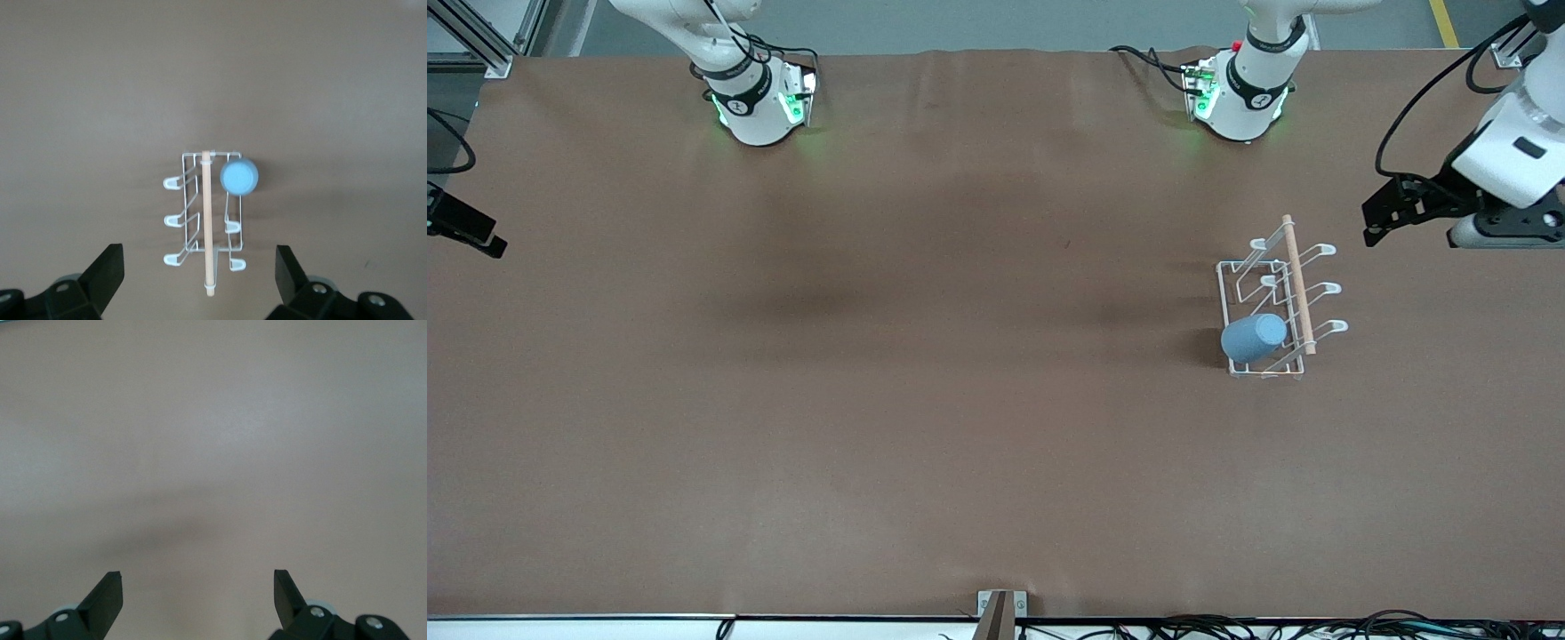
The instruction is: Hang cup on cup holder
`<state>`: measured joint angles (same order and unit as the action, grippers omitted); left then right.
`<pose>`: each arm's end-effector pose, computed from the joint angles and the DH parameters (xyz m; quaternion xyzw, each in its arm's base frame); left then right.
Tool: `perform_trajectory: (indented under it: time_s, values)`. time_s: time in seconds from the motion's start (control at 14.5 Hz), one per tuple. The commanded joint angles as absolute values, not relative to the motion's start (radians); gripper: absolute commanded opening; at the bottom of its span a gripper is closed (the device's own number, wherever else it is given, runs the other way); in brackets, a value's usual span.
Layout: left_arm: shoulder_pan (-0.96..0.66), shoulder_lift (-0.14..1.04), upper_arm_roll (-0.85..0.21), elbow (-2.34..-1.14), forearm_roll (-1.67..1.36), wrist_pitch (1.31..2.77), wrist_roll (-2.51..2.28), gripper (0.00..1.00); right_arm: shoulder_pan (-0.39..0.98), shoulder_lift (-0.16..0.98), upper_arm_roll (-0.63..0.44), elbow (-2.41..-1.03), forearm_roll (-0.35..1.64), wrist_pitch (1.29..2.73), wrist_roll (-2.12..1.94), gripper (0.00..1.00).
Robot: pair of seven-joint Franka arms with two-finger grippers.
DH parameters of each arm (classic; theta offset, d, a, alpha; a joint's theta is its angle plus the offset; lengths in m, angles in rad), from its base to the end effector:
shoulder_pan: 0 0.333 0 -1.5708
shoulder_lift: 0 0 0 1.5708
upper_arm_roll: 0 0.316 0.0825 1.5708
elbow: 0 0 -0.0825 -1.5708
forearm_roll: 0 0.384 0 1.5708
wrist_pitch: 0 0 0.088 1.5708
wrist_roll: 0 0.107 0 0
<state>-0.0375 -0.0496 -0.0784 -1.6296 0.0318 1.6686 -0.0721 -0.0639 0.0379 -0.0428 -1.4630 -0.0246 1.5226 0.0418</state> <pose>0.5452 -0.0615 0.6328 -0.9986 0.0228 -0.0457 0.0136 0.5586 -0.0620 0.6498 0.9970 -0.0749 0.0104 0.0134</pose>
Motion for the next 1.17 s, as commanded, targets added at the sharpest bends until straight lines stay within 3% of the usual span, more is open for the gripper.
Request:
perform_trajectory:
  time_s: [0.0,0.41,1.1]
  values:
    - [-0.031,-0.012,-0.071,-1.546,0.014,1.652,-0.067,1.0,-0.069,0.009,-0.04,-1.491,-0.014,1.531,0.032,1.0]
    - [-0.046,-0.038,0.014,-1.563,-0.081,1.595,-0.075,1.0,-0.069,0.009,-0.038,-1.491,-0.014,1.528,0.032,1.0]
    - [-0.067,-0.054,-0.015,-1.598,0.006,1.618,-0.089,0.99,-0.071,0.009,-0.038,-1.491,-0.014,1.528,0.034,1.0]
